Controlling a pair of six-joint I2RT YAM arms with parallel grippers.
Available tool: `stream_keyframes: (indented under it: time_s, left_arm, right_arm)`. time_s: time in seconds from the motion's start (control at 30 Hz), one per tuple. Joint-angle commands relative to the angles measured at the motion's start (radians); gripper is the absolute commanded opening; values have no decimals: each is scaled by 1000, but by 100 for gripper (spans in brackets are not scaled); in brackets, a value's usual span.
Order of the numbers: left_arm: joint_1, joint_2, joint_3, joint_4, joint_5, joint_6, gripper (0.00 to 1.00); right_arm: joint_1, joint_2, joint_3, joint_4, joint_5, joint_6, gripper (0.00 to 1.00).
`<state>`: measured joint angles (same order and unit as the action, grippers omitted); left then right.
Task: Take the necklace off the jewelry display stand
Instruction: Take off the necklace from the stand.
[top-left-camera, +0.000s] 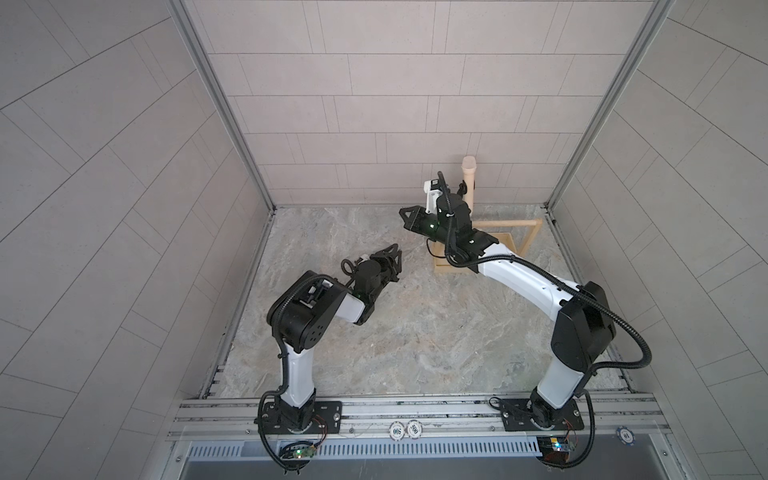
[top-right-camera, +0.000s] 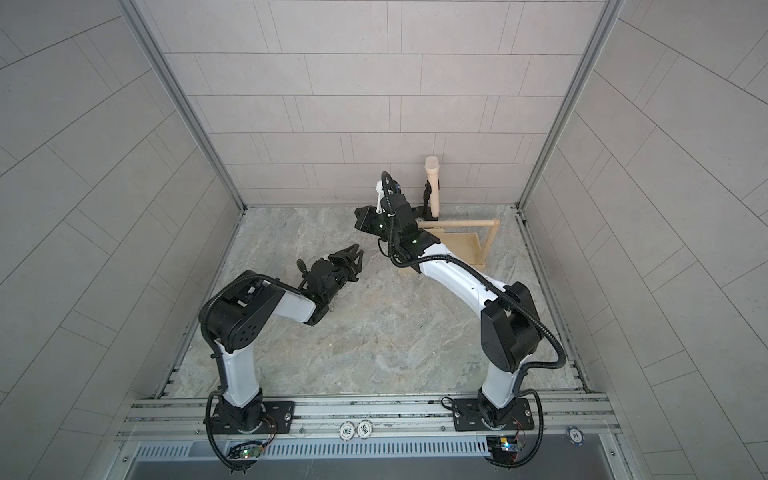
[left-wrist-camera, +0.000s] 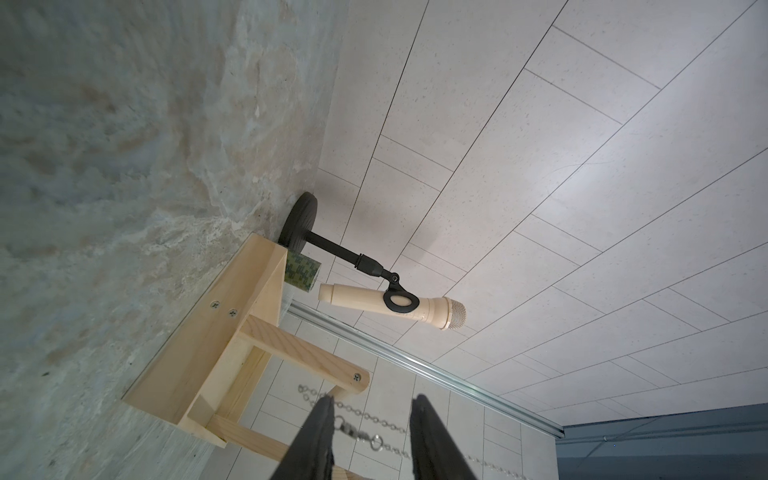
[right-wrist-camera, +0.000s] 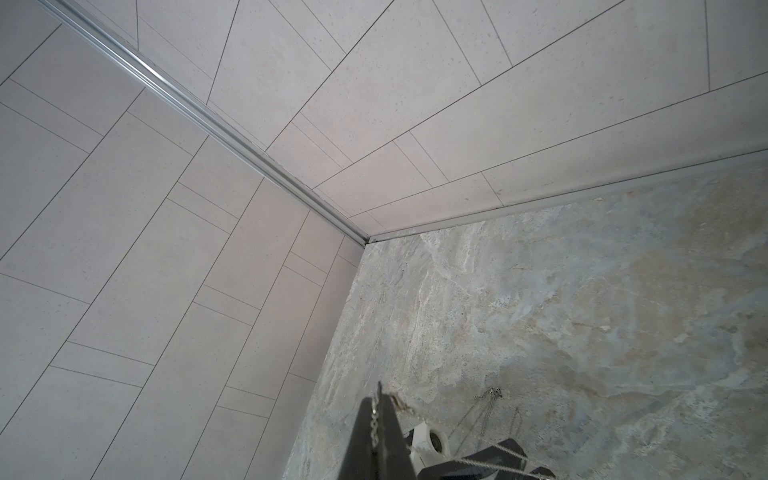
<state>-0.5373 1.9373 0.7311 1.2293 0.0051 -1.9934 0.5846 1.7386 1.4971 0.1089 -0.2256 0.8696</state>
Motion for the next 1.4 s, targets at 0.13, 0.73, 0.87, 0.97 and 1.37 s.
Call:
stream_keyframes:
  time_s: [0.13, 0.73, 0.87, 0.97, 1.37]
  left_arm:
    - [-7, 20, 20, 56, -4, -31, 33]
    - [-17, 37, 26, 68, -13, -40, 30]
    - [-17, 44, 25, 76, -18, -48, 30]
    - [-18, 47, 27, 79, -24, -53, 30]
    - [-17, 64, 43, 90, -37, -65, 29]
  right_arm:
    - [8, -50, -14, 32, -4, 15, 0]
    - [8, -50, -17, 44, -11, 22, 0]
    - [9, -50, -8, 41, -14, 22, 0]
    - [8, -49, -5, 40, -17, 26, 0]
    - [8, -47, -2, 34, -18, 29, 0]
